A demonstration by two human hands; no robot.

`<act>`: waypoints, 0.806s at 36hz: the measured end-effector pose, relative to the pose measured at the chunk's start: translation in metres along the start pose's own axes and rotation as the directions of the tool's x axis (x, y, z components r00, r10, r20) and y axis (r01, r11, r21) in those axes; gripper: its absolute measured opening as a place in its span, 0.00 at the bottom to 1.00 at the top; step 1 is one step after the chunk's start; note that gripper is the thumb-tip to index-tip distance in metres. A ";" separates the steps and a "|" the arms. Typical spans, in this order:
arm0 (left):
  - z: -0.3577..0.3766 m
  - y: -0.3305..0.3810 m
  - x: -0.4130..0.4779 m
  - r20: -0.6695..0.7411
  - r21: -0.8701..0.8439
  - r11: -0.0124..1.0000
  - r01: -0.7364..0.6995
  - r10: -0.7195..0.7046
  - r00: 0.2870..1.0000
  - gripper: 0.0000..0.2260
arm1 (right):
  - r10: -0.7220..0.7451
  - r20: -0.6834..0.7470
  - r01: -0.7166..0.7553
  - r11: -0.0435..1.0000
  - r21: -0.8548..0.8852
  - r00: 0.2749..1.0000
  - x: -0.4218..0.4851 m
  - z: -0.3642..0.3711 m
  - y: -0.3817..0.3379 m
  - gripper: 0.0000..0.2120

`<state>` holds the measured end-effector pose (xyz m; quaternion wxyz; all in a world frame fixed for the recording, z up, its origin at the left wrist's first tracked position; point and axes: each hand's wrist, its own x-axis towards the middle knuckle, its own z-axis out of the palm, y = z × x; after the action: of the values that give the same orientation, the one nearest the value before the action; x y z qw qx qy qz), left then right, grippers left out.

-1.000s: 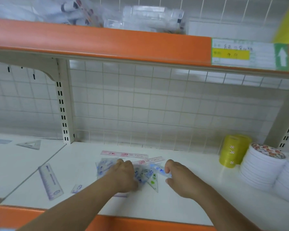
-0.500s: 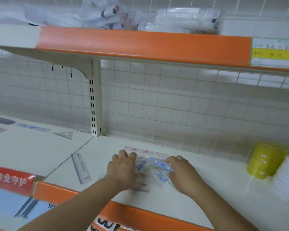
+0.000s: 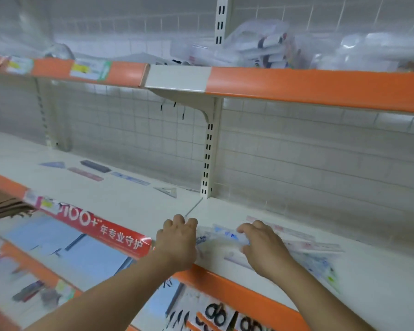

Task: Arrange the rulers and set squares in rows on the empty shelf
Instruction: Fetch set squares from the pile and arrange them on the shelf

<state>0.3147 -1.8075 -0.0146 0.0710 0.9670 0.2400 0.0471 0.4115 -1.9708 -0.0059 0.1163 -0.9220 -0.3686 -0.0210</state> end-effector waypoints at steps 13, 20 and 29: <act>-0.047 -0.168 -0.026 -0.033 0.046 0.998 0.047 -0.045 0.998 0.25 | -0.057 0.002 0.057 0.997 0.054 0.998 0.029 0.036 -0.164 0.19; -0.058 -0.247 -0.037 -0.069 0.025 0.995 0.092 -0.090 0.994 0.22 | -0.048 -0.020 0.049 0.995 0.083 0.999 0.048 0.051 -0.239 0.19; -0.061 -0.321 -0.030 -0.042 -0.011 0.988 0.152 -0.153 0.987 0.26 | -0.113 0.016 0.110 0.989 0.101 0.994 0.087 0.071 -0.306 0.18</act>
<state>0.1342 -1.5335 -0.0076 0.0731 0.9443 0.3145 0.0632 0.2622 -1.6809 -0.0030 0.1569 -0.8932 -0.4214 0.0008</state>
